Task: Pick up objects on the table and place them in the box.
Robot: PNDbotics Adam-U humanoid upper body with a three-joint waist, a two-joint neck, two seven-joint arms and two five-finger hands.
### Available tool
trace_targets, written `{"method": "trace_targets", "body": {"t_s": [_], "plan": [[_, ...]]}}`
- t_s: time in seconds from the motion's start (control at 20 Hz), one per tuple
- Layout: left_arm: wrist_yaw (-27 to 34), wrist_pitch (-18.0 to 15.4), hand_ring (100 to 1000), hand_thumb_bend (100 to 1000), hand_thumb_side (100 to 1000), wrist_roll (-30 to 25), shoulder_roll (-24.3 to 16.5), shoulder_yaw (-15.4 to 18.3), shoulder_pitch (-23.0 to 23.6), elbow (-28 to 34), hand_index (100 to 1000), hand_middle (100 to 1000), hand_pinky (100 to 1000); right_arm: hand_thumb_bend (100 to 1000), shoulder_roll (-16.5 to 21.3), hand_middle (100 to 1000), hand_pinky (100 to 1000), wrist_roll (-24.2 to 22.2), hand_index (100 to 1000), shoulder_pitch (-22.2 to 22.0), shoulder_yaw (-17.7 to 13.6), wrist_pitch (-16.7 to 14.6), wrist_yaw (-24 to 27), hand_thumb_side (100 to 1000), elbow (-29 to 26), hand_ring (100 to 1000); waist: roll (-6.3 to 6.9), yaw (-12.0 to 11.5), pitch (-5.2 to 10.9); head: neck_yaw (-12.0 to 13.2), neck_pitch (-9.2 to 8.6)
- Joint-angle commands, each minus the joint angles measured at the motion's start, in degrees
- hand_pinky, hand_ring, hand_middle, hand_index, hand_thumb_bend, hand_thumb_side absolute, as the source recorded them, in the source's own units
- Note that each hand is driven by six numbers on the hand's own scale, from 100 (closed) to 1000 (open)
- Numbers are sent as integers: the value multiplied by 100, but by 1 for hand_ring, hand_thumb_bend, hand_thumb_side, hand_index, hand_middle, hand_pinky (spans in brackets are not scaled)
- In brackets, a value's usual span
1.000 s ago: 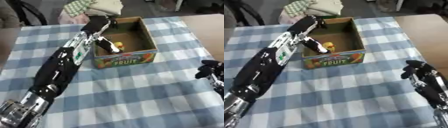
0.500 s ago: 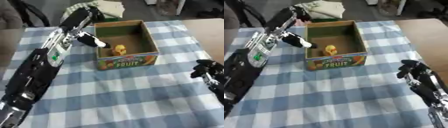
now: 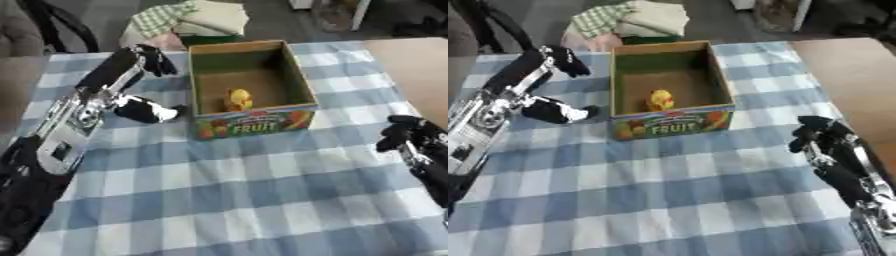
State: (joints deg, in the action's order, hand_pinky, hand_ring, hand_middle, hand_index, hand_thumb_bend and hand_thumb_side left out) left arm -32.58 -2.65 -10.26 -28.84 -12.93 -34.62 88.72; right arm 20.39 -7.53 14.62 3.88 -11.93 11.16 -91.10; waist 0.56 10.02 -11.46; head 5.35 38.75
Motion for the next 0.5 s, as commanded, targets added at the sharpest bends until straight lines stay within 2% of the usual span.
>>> {"method": "trace_targets", "body": {"t_s": [0.05, 0.1, 0.5], "plan": [[266, 146, 594, 453, 214, -76, -205, 52, 16, 252, 665, 556, 682, 100, 86, 576, 583, 14, 767, 58, -46, -3, -8, 373, -49, 560, -13, -7, 104, -19, 0], [306, 172, 593, 434, 199, -73, -219, 64, 56, 272, 665, 554, 682, 100, 91, 575, 583, 17, 767, 60, -49, -6, -6, 374, -52, 560, -15, -9, 104, -20, 4], [404, 208, 591, 472, 181, -135, -221, 95, 320, 346, 662, 550, 681, 100, 95, 575, 583, 45, 767, 44, -57, 3, -8, 388, -43, 560, -23, -26, 106, -60, 5]]}}
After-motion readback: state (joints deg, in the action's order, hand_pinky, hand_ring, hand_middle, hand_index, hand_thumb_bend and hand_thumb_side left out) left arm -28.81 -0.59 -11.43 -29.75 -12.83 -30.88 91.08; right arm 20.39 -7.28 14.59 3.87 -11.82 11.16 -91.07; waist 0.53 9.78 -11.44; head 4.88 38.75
